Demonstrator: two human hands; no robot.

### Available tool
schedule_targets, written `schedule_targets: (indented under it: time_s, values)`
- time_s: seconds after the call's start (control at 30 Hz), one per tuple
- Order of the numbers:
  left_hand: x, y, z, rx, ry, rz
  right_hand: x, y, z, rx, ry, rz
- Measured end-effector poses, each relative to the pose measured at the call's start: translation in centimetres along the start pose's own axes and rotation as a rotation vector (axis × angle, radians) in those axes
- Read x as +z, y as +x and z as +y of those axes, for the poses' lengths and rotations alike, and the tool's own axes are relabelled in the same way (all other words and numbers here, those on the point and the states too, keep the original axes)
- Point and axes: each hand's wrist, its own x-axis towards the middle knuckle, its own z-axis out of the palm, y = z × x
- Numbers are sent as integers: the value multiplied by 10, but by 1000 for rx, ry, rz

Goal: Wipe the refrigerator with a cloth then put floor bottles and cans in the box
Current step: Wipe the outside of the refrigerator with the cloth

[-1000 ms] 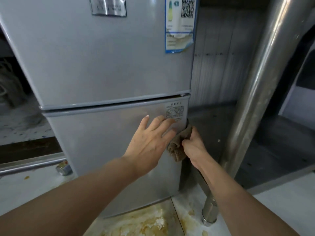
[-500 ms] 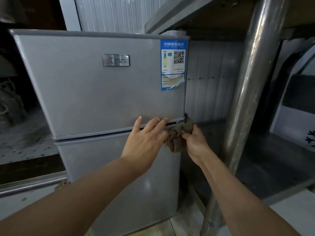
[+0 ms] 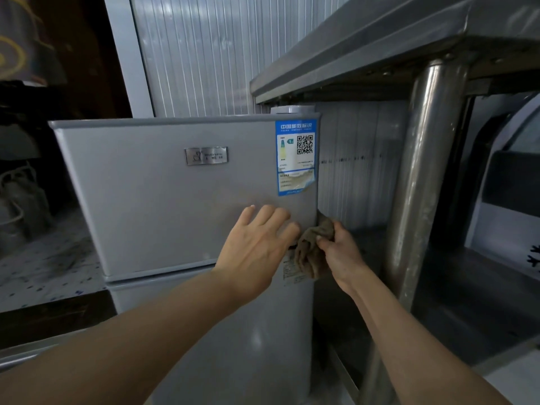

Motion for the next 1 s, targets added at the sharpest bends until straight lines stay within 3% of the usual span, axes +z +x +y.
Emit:
schedule_targets:
  time_s: [0.53, 1.0]
  values:
    - [-37, 42, -34, 23, 108, 31, 5, 17, -76, -142, 297, -81]
    - [-64, 57, -57, -58, 124, 76, 16, 37, -140, -202, -22, 84]
